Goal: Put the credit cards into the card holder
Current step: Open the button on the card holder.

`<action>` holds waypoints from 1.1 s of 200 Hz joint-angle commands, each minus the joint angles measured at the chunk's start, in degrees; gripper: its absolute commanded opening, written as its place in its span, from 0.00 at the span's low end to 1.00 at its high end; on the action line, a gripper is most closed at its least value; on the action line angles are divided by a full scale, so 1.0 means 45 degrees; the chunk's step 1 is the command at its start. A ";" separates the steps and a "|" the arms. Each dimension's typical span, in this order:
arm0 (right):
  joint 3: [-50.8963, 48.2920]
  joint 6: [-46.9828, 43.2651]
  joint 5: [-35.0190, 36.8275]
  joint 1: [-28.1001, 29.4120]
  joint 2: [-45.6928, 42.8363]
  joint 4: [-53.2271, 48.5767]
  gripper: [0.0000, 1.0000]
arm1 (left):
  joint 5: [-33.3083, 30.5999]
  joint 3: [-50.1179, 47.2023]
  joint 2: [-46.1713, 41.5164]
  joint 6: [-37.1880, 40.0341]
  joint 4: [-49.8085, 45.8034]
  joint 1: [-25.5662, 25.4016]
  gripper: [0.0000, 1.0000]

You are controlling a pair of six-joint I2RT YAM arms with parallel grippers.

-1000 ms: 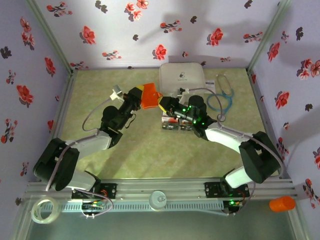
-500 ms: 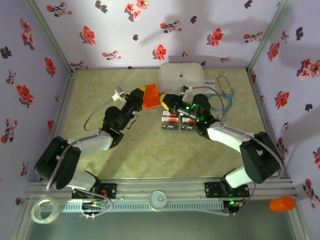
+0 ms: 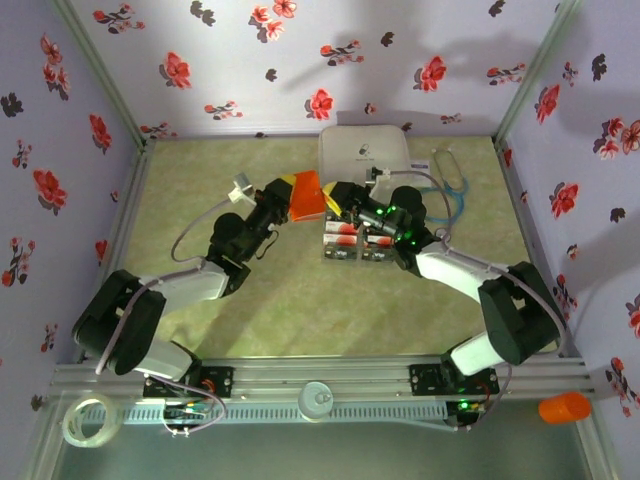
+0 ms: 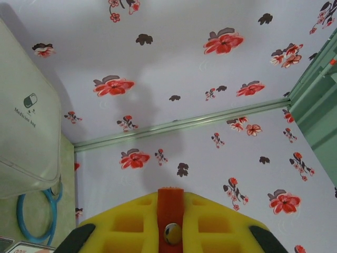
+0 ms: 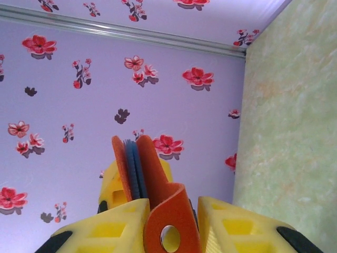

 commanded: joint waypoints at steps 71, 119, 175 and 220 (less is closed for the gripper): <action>-0.0921 0.1128 -0.0371 -0.0079 0.0660 0.2235 0.25 | 0.0146 0.0741 0.0210 -0.0110 0.0867 -0.0146 0.00; -0.0679 0.1477 -0.0741 -0.0060 0.0841 0.2751 0.31 | 0.0161 0.0822 0.0300 -0.0129 0.0889 -0.0187 0.00; -0.0450 0.2466 -0.1106 -0.0021 0.1298 0.4350 0.35 | 0.0170 0.0917 0.0501 -0.0147 0.1013 -0.0265 0.00; -0.0315 0.4133 -0.1157 -0.0001 0.2089 0.7054 0.19 | 0.0137 0.0850 0.0598 -0.0068 0.1020 -0.0326 0.00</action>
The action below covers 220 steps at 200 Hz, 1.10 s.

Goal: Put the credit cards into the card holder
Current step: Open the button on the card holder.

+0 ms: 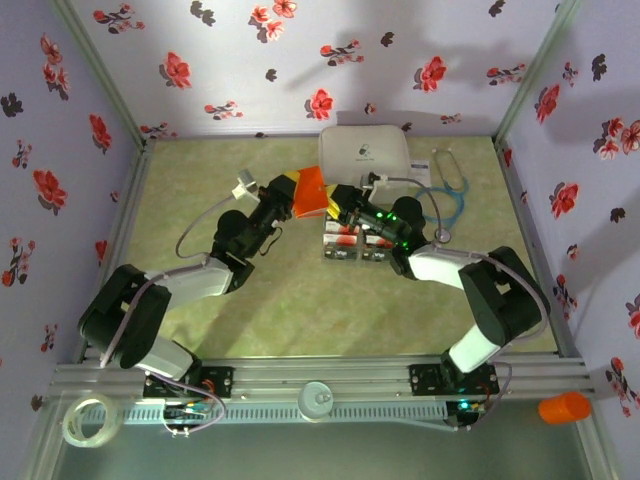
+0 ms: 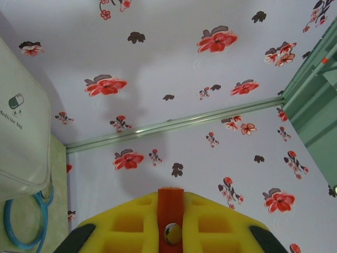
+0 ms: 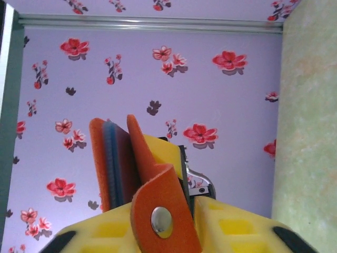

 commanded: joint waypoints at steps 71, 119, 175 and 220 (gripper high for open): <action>0.0314 0.0847 -0.0477 0.0018 0.0167 0.1839 0.00 | 0.0174 0.0153 0.0264 0.0082 0.0581 -0.0224 0.04; -0.0290 -0.0108 -0.0259 -0.0001 -0.0333 0.0584 0.00 | 0.0169 -0.0764 0.0074 0.0510 0.0488 0.0021 0.56; -0.0751 -0.0302 -0.0146 -0.0001 -0.0228 0.0512 0.00 | 0.0553 -0.1727 -0.0609 0.1001 0.0019 0.0547 1.00; -0.1091 -0.0289 -0.0063 -0.0001 -0.0172 0.0751 0.00 | 0.0786 -0.2037 -0.0948 0.1241 -0.0673 0.0847 1.00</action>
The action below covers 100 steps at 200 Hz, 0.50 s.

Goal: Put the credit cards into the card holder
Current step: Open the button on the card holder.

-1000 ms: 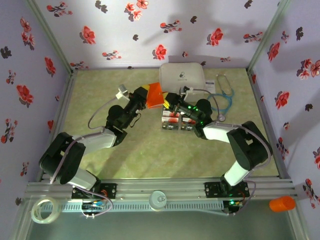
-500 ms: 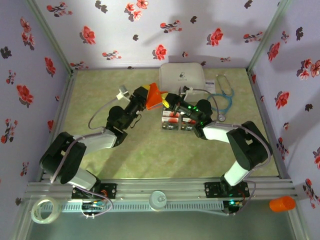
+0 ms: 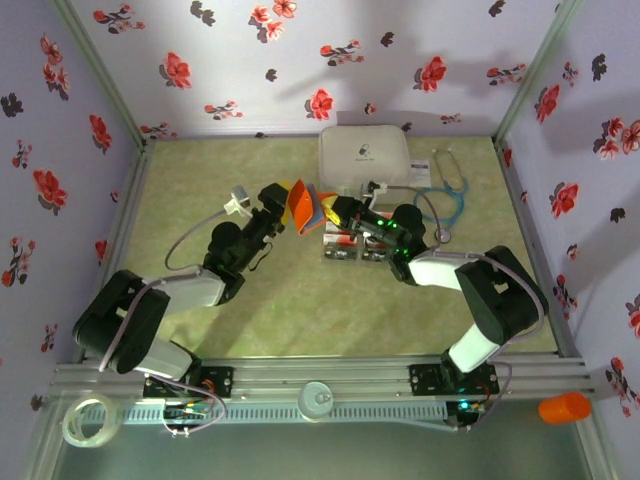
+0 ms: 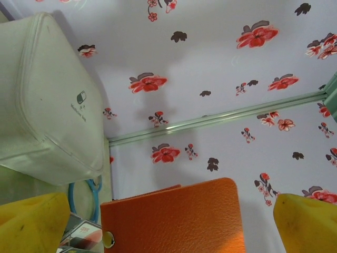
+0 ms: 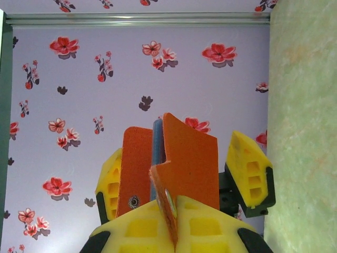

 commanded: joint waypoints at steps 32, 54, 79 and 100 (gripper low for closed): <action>-0.0375 -0.0274 0.0082 -0.0006 -0.0139 0.0601 0.00 | 0.0704 0.0189 -0.1366 0.1567 -0.2549 0.0492 1.00; -0.0457 -0.0267 0.0127 -0.0006 -0.0136 0.0637 0.00 | 0.0844 0.0976 -0.2501 0.2805 -0.5614 0.0678 1.00; -0.0564 -0.0249 0.0185 -0.0006 -0.0055 0.0771 0.00 | 0.0860 0.2767 -0.3296 0.4595 -1.0378 0.0642 1.00; -0.0677 -0.0187 0.0242 -0.0006 0.0046 0.0979 0.00 | 0.0597 0.4511 -0.3204 0.5990 -1.4177 0.0444 1.00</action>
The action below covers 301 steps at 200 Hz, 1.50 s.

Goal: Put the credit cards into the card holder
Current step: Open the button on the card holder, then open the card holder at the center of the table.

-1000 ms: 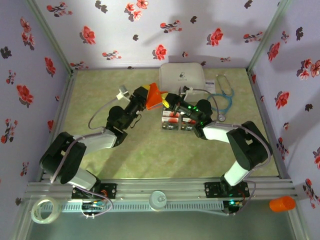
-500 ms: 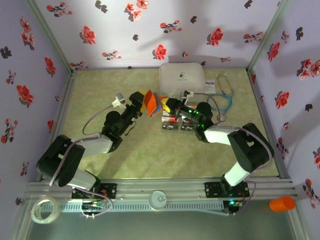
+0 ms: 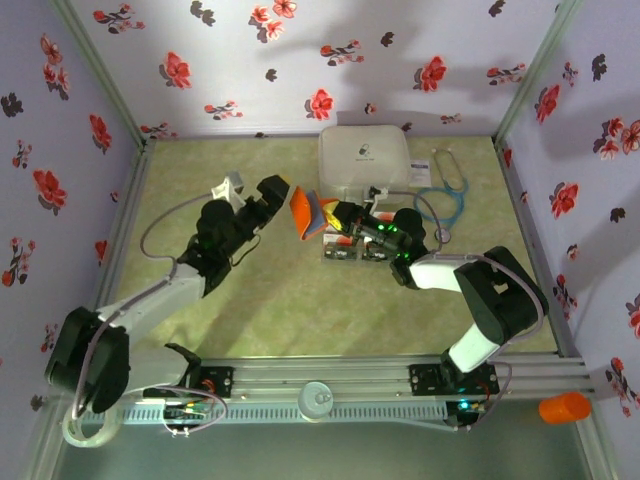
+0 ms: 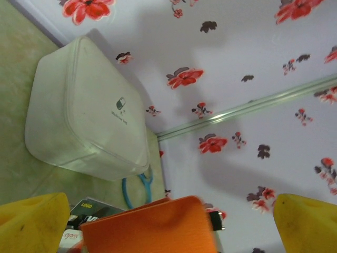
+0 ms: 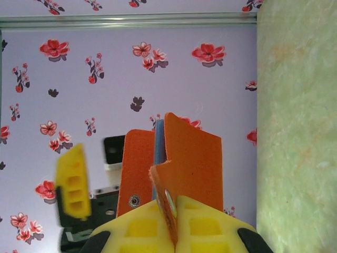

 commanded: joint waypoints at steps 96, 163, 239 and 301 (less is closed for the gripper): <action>-0.0556 0.0114 0.0404 -0.0006 0.0258 0.1514 0.00 | -0.2637 0.6406 0.2106 0.6763 -1.2668 -0.2147 1.00; -0.1169 -0.0015 0.0700 0.0029 0.0228 0.1607 0.00 | -0.3511 0.4684 0.1065 0.6729 -1.2161 -0.2240 1.00; -0.2229 -0.0505 0.1669 0.0653 0.0063 0.1663 0.00 | -0.3698 0.3212 0.0736 0.6922 -1.1572 -0.2245 1.00; -0.3494 -0.1227 0.3410 0.1679 0.0071 0.2054 0.00 | -0.3621 0.2612 0.1038 0.7249 -1.1217 -0.2427 1.00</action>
